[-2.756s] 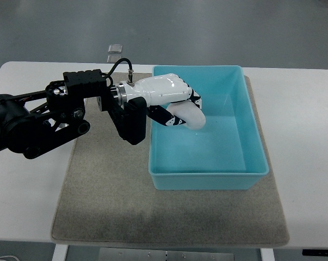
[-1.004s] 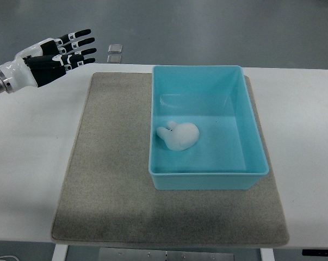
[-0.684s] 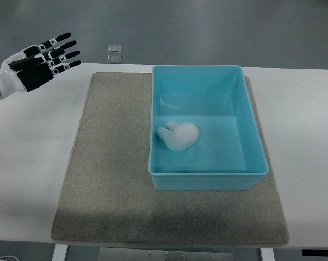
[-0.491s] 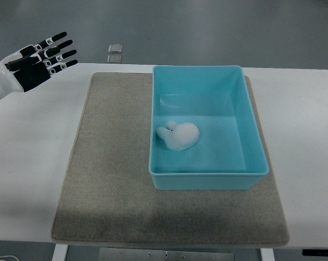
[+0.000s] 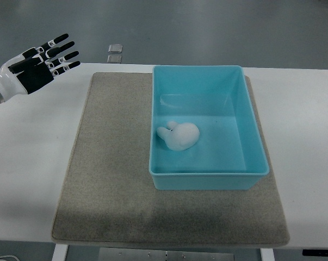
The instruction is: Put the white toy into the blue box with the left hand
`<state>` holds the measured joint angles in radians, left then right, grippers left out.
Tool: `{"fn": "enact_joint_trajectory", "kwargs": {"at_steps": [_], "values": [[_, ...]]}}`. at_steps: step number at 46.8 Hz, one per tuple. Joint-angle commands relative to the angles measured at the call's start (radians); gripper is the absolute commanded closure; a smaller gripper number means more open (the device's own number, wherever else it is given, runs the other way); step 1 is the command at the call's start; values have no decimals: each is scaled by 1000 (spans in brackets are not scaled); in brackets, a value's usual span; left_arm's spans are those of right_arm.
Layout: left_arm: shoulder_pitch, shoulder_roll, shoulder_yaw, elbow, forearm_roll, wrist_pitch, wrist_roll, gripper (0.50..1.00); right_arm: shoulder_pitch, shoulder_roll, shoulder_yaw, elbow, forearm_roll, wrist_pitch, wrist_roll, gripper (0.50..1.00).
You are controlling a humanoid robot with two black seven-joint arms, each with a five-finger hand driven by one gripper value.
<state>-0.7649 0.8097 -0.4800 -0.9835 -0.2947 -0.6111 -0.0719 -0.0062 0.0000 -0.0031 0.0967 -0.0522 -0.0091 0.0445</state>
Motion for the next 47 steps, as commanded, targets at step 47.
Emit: {"fn": "enact_joint_trajectory", "kwargs": {"at_steps": [47], "values": [[-2, 0, -8, -7, 3, 0, -2, 501, -1, 0, 5, 40, 5, 11, 2, 564]]}}
